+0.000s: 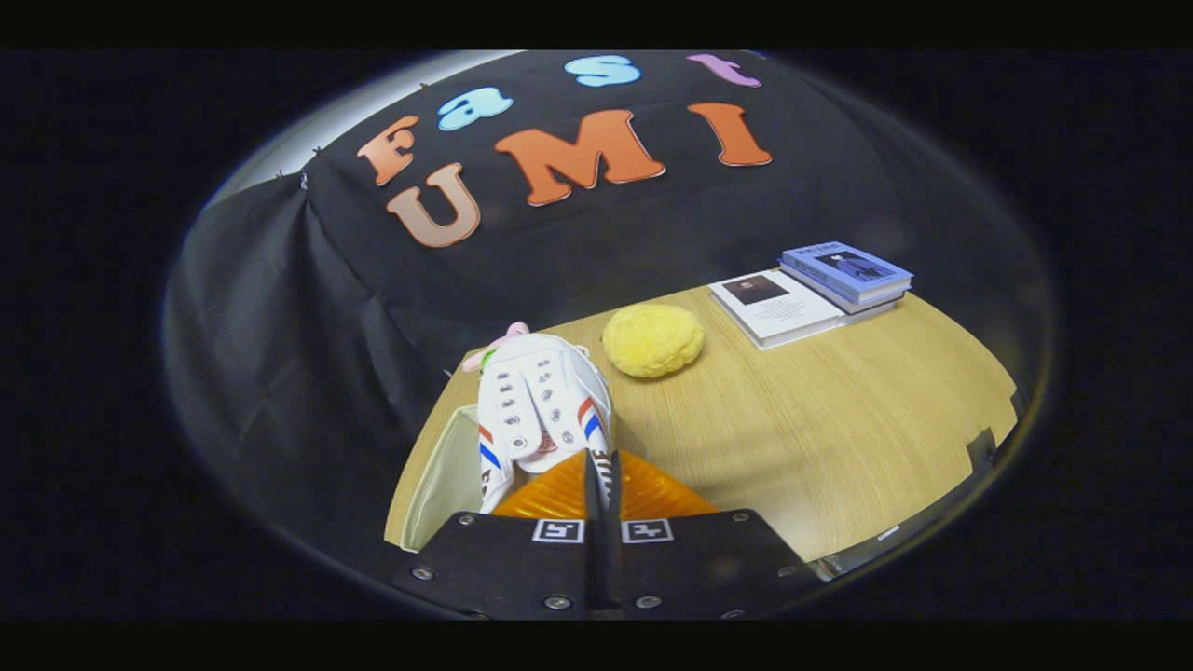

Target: Open the storage box then place both shoes into the box .Put the left shoe in first, then the right shoe, with the right side of both shoes facing outward in a uniform manner.

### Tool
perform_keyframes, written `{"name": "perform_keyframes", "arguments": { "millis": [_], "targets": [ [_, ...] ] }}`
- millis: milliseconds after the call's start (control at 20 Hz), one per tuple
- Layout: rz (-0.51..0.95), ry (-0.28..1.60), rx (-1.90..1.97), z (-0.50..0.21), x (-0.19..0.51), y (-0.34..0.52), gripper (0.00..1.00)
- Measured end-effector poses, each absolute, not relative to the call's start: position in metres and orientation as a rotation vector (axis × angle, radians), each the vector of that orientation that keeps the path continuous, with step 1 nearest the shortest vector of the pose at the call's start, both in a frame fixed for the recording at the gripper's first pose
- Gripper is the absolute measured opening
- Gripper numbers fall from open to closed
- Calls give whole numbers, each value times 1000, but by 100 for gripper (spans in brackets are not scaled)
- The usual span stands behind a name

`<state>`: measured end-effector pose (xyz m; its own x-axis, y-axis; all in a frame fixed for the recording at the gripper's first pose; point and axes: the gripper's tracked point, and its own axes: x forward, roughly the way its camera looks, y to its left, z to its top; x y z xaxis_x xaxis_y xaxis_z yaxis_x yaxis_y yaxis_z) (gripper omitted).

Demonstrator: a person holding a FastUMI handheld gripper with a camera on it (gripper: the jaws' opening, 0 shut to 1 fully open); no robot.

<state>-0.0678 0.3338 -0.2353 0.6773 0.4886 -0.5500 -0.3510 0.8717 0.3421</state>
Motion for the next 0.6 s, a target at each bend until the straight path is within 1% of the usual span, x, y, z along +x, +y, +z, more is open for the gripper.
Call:
{"name": "perform_keyframes", "arguments": {
  "millis": [200, 450, 600],
  "targets": [
    [503, 715, 203, -254, -83, 355, 0],
    [469, 681, 172, -256, -82, 360, 0],
    [482, 709, 192, -263, -90, 371, 0]
  ]
}}
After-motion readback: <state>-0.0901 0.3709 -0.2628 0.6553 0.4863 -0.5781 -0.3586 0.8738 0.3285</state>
